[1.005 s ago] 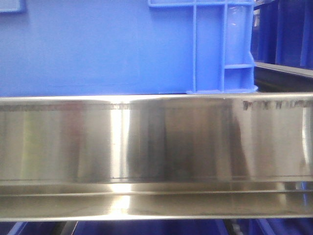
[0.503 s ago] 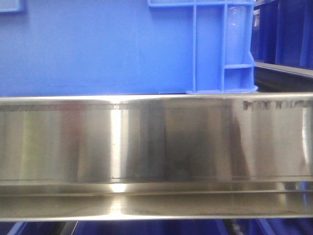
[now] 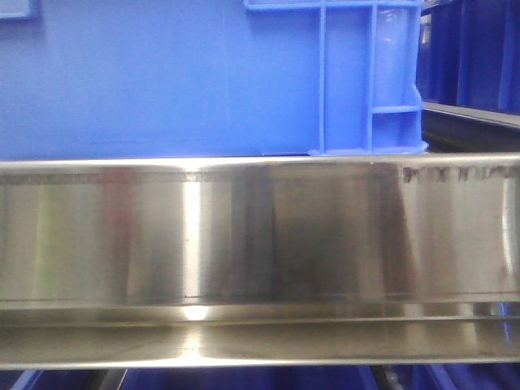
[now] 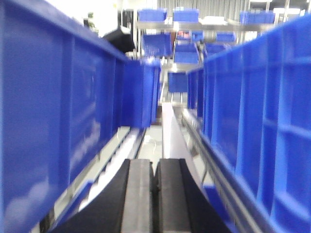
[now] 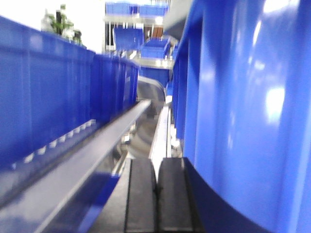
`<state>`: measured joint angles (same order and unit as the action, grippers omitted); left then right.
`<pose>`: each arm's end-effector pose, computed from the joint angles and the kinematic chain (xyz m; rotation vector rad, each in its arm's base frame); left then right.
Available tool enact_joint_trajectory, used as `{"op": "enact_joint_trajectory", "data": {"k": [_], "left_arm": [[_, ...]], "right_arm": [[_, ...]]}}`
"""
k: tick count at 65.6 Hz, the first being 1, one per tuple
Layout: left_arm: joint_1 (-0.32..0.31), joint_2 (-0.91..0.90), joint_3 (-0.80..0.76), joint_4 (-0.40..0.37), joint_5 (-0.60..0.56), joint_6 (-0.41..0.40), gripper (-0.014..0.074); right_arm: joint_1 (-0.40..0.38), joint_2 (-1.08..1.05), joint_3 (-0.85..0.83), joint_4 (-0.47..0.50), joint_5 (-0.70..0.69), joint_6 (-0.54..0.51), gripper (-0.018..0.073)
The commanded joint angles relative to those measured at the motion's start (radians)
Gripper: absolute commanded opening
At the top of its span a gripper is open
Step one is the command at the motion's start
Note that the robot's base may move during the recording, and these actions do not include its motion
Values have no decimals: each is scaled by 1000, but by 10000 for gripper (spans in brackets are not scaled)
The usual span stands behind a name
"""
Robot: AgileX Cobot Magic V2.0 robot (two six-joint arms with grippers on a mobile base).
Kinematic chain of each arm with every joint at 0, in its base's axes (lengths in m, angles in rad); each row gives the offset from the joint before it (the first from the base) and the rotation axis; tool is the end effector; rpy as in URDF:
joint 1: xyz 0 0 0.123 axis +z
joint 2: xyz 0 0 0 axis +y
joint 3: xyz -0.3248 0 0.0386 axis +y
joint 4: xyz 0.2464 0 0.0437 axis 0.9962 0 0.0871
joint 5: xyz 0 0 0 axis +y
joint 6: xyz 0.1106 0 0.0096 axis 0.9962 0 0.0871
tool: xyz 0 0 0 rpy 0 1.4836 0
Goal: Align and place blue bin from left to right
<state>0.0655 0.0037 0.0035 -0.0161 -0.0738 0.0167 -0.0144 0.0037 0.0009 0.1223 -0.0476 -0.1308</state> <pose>0.0317 0.0022 0.2217 -0.0469 1.4165 0.0555 0.0320 -0.0011 0.2197 0.0089 1.4410 -0.0231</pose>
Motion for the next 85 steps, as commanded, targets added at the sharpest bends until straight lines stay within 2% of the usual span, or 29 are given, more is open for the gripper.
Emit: {"op": "enact_joint_trajectory", "data": {"k": [1,8,13,20,25,29,36,41,46,51,59,61,62,74,85], "left_arm": [[-3,-4,-4,-38,-97,4,-111],[-3,-4,-29,-65,-92,4,-111],[-3,-4,-93,-58,-49,4,-111],[-3,-4,-223,-20,55,4,-111],[-3,3,-345,16,157,4,-111],[-3,31,-426,30,243,4,-111],[-3,108,-580,32,365,6,-110],[-3,163,-652,32,414,6,-82],[-3,226,-718,32,456,6,6],[-3,294,-765,32,473,6,195],[-7,388,-807,32,475,6,546],[-15,408,-818,32,475,6,617],[-24,423,-828,32,478,6,625],[-141,564,-933,32,500,6,484],[-239,718,-1079,30,625,6,477]], "right_arm": [[1,-4,-1,6,-66,1,-162],[1,-4,-74,17,-40,1,-162],[1,-4,-174,17,54,1,-162],[1,-2,-340,17,180,1,-155],[1,37,-450,17,251,1,-111],[1,78,-530,19,298,1,-23],[1,158,-638,38,348,1,254],[1,221,-692,45,358,1,403],[1,273,-723,45,381,1,509],[1,331,-737,41,375,-31,561],[1,423,-782,78,382,-32,561],[1,455,-811,95,408,-37,561],[1,468,-823,96,425,-37,561],[94,632,-1014,116,541,-109,561],[217,804,-1188,116,681,-113,561]]}}
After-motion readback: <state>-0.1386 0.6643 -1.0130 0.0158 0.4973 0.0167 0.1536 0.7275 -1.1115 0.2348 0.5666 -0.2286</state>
